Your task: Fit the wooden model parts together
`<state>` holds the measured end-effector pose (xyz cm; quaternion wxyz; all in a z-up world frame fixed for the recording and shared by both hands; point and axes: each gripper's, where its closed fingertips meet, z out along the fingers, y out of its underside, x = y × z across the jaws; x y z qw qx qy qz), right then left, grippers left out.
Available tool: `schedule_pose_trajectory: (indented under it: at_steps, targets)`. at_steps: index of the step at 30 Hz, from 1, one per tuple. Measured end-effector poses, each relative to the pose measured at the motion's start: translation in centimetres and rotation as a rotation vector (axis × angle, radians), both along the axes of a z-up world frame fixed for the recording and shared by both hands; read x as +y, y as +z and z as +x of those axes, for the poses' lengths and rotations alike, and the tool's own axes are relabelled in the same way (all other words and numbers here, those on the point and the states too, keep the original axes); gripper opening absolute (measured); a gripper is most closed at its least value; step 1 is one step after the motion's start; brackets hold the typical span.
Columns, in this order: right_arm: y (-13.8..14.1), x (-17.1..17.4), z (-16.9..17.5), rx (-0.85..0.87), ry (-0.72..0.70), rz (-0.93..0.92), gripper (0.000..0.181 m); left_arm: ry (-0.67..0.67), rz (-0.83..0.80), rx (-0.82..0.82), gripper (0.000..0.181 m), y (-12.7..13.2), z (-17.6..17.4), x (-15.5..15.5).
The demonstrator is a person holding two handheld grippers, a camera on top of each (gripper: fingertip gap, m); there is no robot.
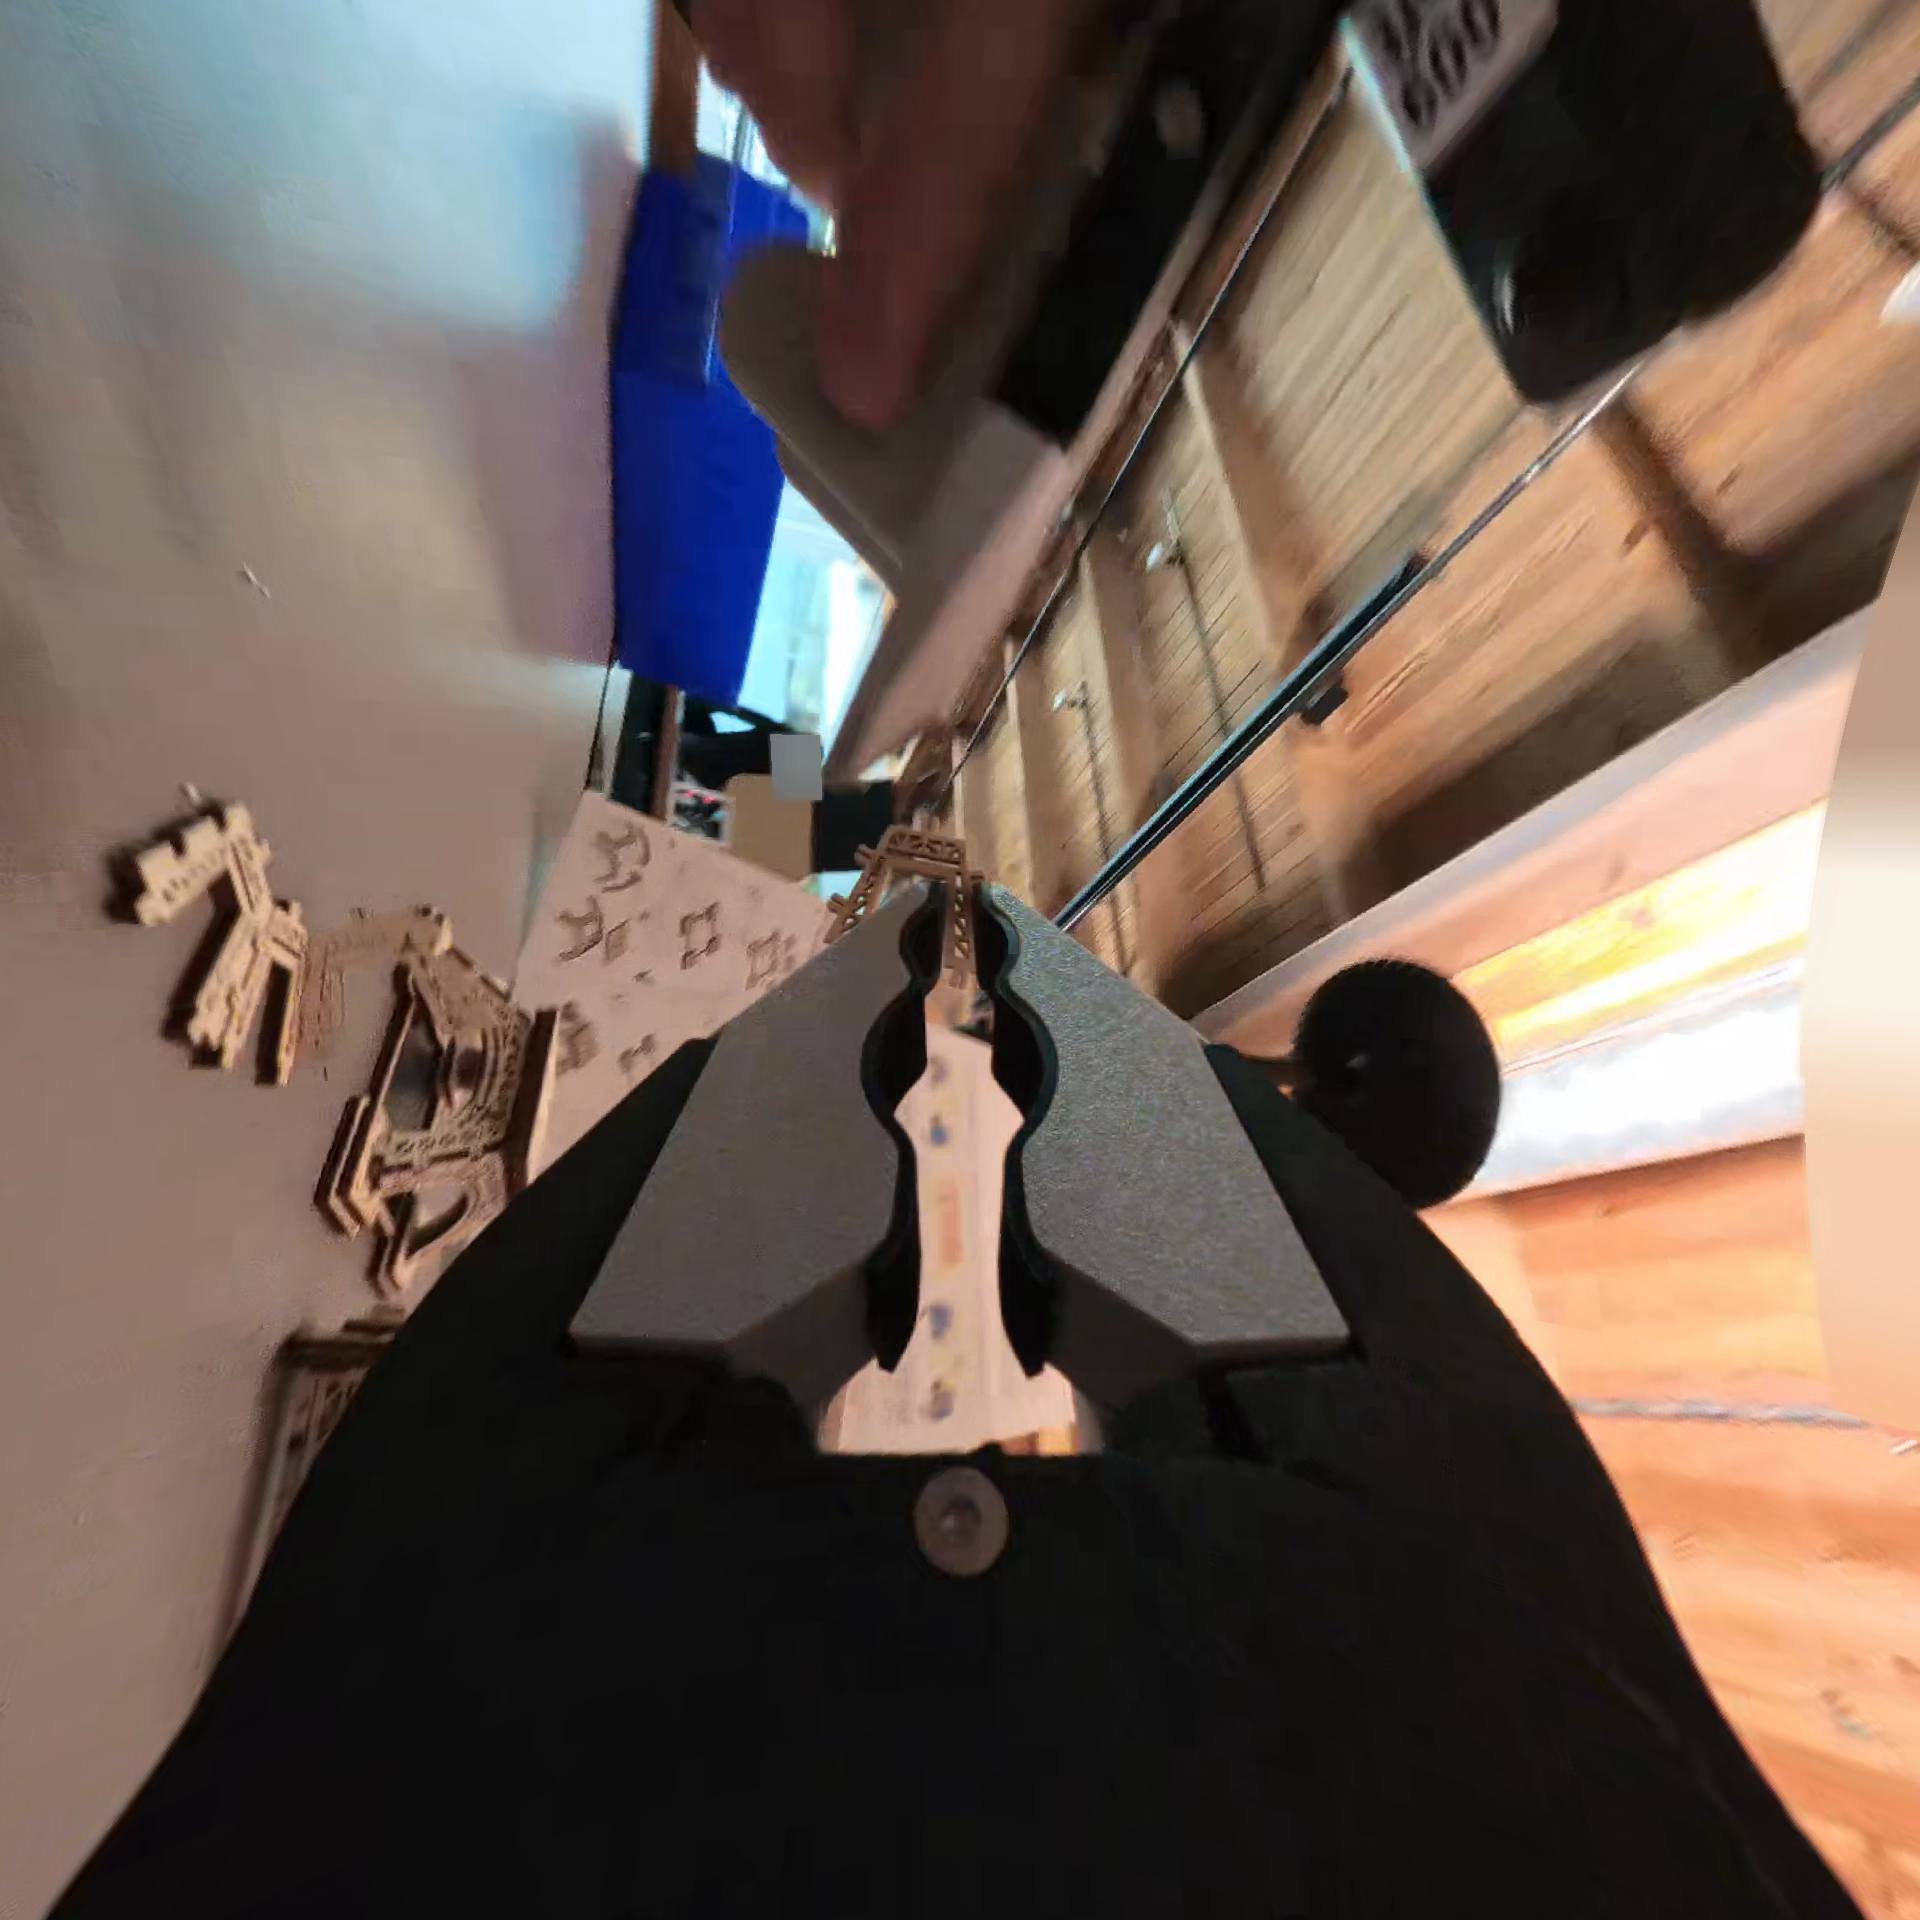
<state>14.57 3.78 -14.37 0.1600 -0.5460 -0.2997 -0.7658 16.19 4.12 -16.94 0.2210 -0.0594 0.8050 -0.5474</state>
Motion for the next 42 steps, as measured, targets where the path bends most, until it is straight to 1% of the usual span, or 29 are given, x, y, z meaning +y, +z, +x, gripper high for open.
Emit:
schedule_pose_trajectory:
  at_steps: [2,5,7,9,10,14,17,18,21,23,24,28,29,30,31,32,33,35,36,37,39,41,42]
  targets:
    - [0.0,1.0,-1.0,-0.05,0.017,-0.011,0.003,-0.026,0.017,-0.085,0.023,0.7,-0.5,0.0]
    - [0.5,1.0,-1.3,-0.102,-0.003,-0.019,0.002,-0.084,0.036,-0.155,0.022,1.1,-1.5,0.1]
    - [1.0,0.9,-1.5,-0.128,-0.007,-0.016,0.003,-0.121,0.044,-0.201,0.019,1.4,-2.2,0.2]
    - [1.2,1.1,-2.0,-0.148,-0.001,-0.021,0.003,-0.125,0.028,-0.29,0.006,2.5,-2.7,0.3]
    - [1.2,1.4,-2.3,-0.157,0.009,-0.027,0.002,-0.12,0.021,-0.336,0.002,3.0,-2.9,0.3]
    - [1.5,1.7,-2.7,-0.178,0.016,-0.028,0.002,-0.111,0.059,-0.473,0.001,3.3,-3.1,0.4]
    - [1.8,1.8,-3.4,-0.16,0.048,-0.003,0.002,-0.124,0.051,-0.636,0.0,3.8,-3.5,0.8]
    - [2.0,1.8,-3.6,-0.148,0.059,0.013,0.0,-0.099,0.077,-0.711,0.0,3.7,-3.2,1.1]
    - [2.0,1.4,-3.4,-0.053,0.092,0.07,0.012,-0.017,0.252,-0.996,0.0,3.4,-2.2,2.1]
    - [1.5,0.7,-2.8,0.031,0.106,0.09,0.019,-0.02,0.37,-1.147,0.0,2.8,-2.1,2.2]
    - [1.1,0.4,-2.5,0.077,0.116,0.096,0.021,-0.031,0.402,-1.173,0.001,2.4,-2.1,2.1]
    - [0.2,-0.8,-1.6,0.311,0.159,0.207,0.019,-0.085,0.401,-1.158,0.001,1.8,-2.6,1.7]
    - [-0.2,-1.0,-1.3,0.399,0.164,0.226,0.016,-0.098,0.404,-1.135,0.0,1.5,-2.5,1.7]
    - [-1.1,-1.1,-1.2,0.533,0.177,0.23,0.011,-0.119,0.396,-1.09,0.001,1.0,-2.5,1.6]
    - [-1.7,-1.3,-1.0,0.662,0.186,0.261,0.011,-0.158,0.38,-0.99,0.001,0.2,-2.6,1.4]
    - [-2.2,-1.5,-0.8,0.801,0.196,0.31,0.012,-0.21,0.352,-0.836,0.0,-0.9,-2.8,1.2]
    - [-3.1,-1.6,-0.8,0.981,0.212,0.35,0.013,-0.258,0.295,-0.667,0.0,-1.8,-3.2,1.0]
    - [-4.4,-1.8,-1.3,1.275,0.24,0.414,0.023,-0.37,0.154,-0.349,0.0,-2.6,-4.2,0.5]
    - [-5.2,-1.8,-1.9,1.381,0.254,0.403,0.023,-0.419,0.101,-0.219,0.001,-2.8,-4.6,0.3]
    - [-5.8,-2.0,-2.3,1.445,0.253,0.398,0.024,-0.436,0.058,-0.134,0.001,-2.7,-4.3,0.2]
    - [-6.6,-2.2,-2.3,1.518,0.224,0.406,0.027,-0.499,0.034,-0.047,0.001,-3.0,-4.2,-0.2]
    - [-6.8,-2.0,-2.1,1.542,0.223,0.429,0.027,-0.545,0.031,-0.03,0.0,-3.3,-3.9,-0.8]
    - [-6.9,-2.0,-2.1,1.541,0.222,0.429,0.022,-0.583,0.03,-0.033,0.001,-3.5,-4.0,-1.1]
